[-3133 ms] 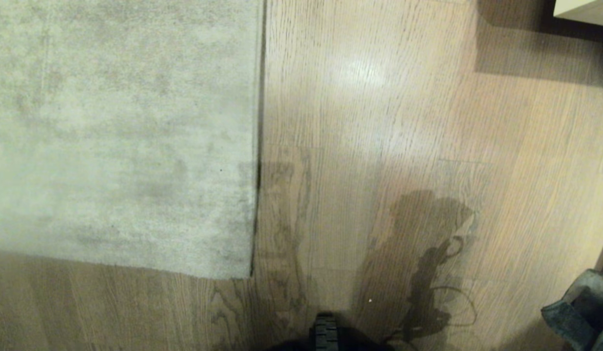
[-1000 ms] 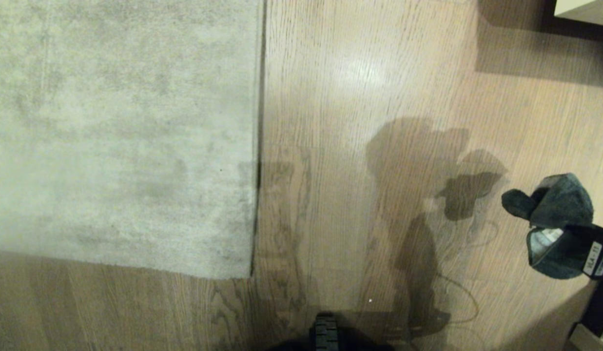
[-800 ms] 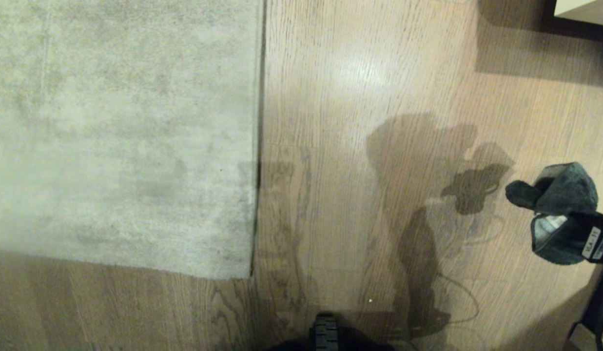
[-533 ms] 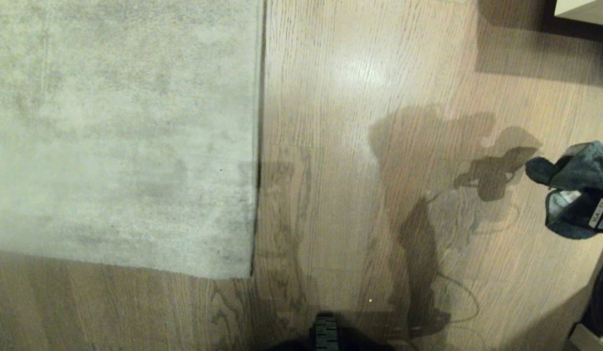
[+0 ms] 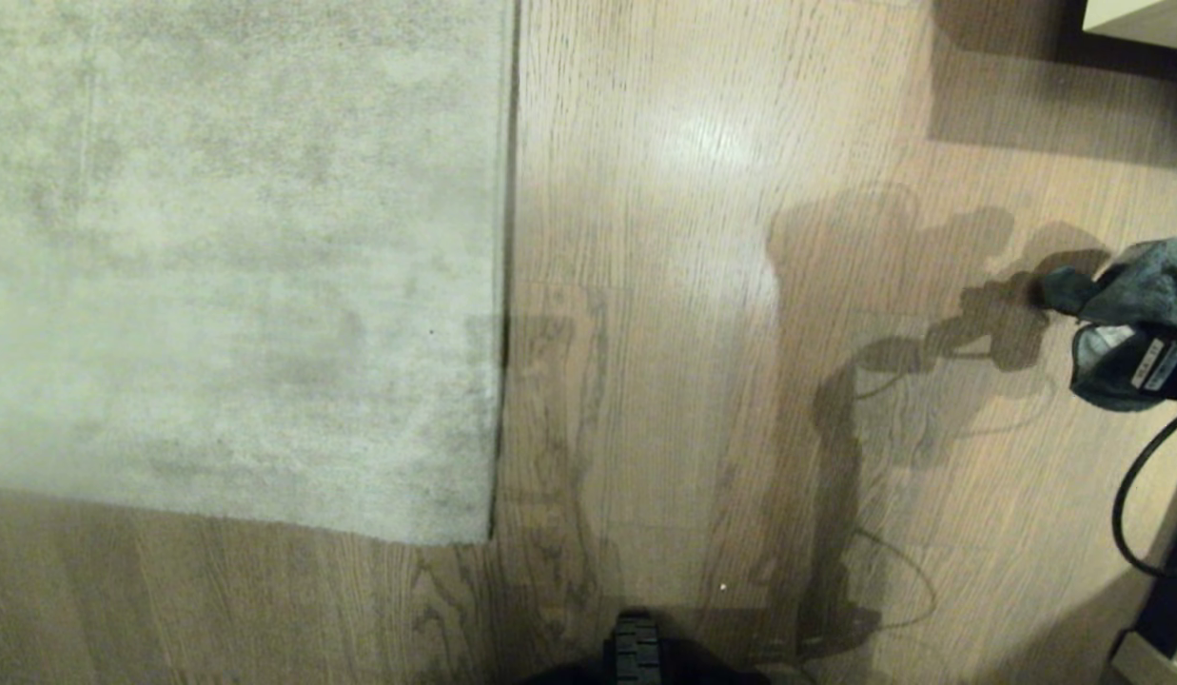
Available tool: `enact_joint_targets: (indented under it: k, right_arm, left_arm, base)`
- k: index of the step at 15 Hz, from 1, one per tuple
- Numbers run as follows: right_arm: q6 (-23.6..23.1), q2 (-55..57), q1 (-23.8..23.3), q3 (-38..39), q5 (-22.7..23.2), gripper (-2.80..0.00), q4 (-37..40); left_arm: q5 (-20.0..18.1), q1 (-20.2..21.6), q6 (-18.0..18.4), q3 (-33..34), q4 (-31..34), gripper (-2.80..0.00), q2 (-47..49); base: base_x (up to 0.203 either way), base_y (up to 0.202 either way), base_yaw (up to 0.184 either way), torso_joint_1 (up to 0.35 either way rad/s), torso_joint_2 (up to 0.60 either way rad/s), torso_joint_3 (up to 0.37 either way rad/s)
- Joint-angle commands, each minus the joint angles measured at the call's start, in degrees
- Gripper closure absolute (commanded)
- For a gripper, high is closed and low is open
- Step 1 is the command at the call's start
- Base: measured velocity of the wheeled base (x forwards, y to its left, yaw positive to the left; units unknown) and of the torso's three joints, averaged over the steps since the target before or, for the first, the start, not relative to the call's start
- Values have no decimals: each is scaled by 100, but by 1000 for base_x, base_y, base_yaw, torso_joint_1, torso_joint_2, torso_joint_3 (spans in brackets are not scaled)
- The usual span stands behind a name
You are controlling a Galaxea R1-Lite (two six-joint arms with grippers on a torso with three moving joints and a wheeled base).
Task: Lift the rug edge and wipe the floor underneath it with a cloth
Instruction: Put down the rag
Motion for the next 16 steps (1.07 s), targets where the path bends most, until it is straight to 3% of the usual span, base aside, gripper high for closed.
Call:
enact_joint_targets:
  k: [1, 7, 8, 9, 16]
  right_arm:
    - [-91, 516, -197, -14, -4, 0, -231]
    - [-107, 722, -294, -49, 5, 0, -437]
    - [-115, 767, -301, -49, 3, -188, -454]
    - [-116, 787, -303, -49, 5, -280, -526]
    - [-317, 966, -317, 128, 22, -280, -873]
  left_arm:
    - [2, 2, -4, 0, 0, 0, 4]
    - [2, 3, -4, 0, 3, 0, 4]
    - [2, 4, -4, 0, 4, 0, 4]
    - [2, -4, -4, 0, 3, 0, 4]
    - [2, -4, -4, 0, 3, 0, 4]
  base:
    - [0, 0, 0, 0, 0, 0]
    - [0, 0, 0, 0, 0, 0]
    - [0, 0, 0, 0, 0, 0]
    - [0, 0, 0, 0, 0, 0]
    - [0, 0, 0, 0, 0, 0]
